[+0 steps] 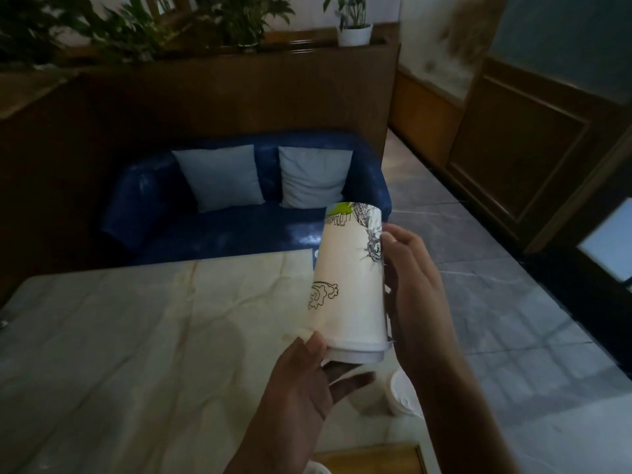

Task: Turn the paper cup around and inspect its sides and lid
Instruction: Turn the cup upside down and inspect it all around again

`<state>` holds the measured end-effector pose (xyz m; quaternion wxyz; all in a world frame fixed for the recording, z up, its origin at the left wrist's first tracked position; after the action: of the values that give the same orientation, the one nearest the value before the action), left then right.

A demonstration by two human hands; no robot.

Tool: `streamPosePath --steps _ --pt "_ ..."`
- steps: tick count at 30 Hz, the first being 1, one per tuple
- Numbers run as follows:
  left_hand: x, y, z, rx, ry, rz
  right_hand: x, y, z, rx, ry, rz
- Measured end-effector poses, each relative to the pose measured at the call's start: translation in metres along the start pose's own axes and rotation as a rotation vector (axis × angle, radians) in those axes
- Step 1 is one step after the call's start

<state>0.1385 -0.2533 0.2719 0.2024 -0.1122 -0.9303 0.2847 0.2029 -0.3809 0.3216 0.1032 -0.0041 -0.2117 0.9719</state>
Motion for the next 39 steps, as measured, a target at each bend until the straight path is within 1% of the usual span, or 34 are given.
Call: streamPosePath --steps 5,9,14,17,19,21,22,24,25,26,28,30,31,34,37,39 --pt "-0.004 0.018 -0.009 -0.144 -0.144 -0.138 0.002 -0.001 -0.001 0.038 -0.006 0.007" --pt "-0.003 0.025 -0.013 -0.306 -0.219 -0.191 0.003 -0.007 -0.003 0.039 -0.043 0.040" --pt "0.000 0.025 -0.021 -0.434 -0.306 -0.232 0.006 -0.016 -0.007 0.044 -0.094 0.087" --pt "0.005 0.030 -0.024 -0.572 -0.321 -0.343 0.009 -0.024 -0.008 0.057 -0.121 0.145" --pt "0.010 0.032 -0.026 -0.714 -0.353 -0.437 0.010 -0.027 -0.011 0.047 -0.138 0.154" --pt "0.015 0.030 -0.029 -0.822 -0.395 -0.478 0.012 -0.027 -0.010 0.014 -0.137 0.142" --pt "0.016 0.028 -0.029 -0.834 -0.404 -0.475 0.012 -0.027 -0.009 0.000 -0.131 0.135" --pt "0.014 0.025 -0.032 -0.798 -0.389 -0.434 0.014 -0.026 -0.007 -0.048 -0.127 0.134" --pt "0.012 0.024 -0.033 -0.744 -0.360 -0.412 0.015 -0.026 -0.006 -0.077 -0.131 0.137" --pt "0.009 0.027 -0.031 -0.634 -0.305 -0.400 0.016 -0.026 -0.005 -0.109 -0.138 0.136" --pt "0.003 0.035 -0.020 -0.305 -0.173 -0.355 0.016 -0.025 -0.005 -0.169 -0.154 0.128" --pt "0.000 0.030 -0.003 -0.027 -0.033 -0.244 0.017 -0.024 -0.006 -0.223 -0.170 0.130" --pt "0.000 0.024 0.003 0.056 0.024 -0.176 0.016 -0.025 -0.007 -0.239 -0.174 0.135" --pt "0.001 0.011 0.014 0.182 0.116 -0.044 0.017 -0.025 -0.009 -0.250 -0.183 0.134" --pt "0.002 0.001 0.015 0.202 0.132 0.042 0.016 -0.026 -0.010 -0.237 -0.171 0.136" --pt "0.003 -0.002 0.016 0.176 0.128 0.070 0.016 -0.026 -0.010 -0.225 -0.157 0.144"
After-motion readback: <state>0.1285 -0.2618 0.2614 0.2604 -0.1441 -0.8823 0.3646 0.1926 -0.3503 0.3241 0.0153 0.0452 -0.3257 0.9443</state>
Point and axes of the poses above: each hand's wrist, its own x-axis away from the middle knuckle, its own y-axis out of the back of the hand, z = x × y, the point moved 10 cm from there along -x, towards the middle knuckle, and after that the axes turned 11 degrees about -x, right-handed, at the moved point
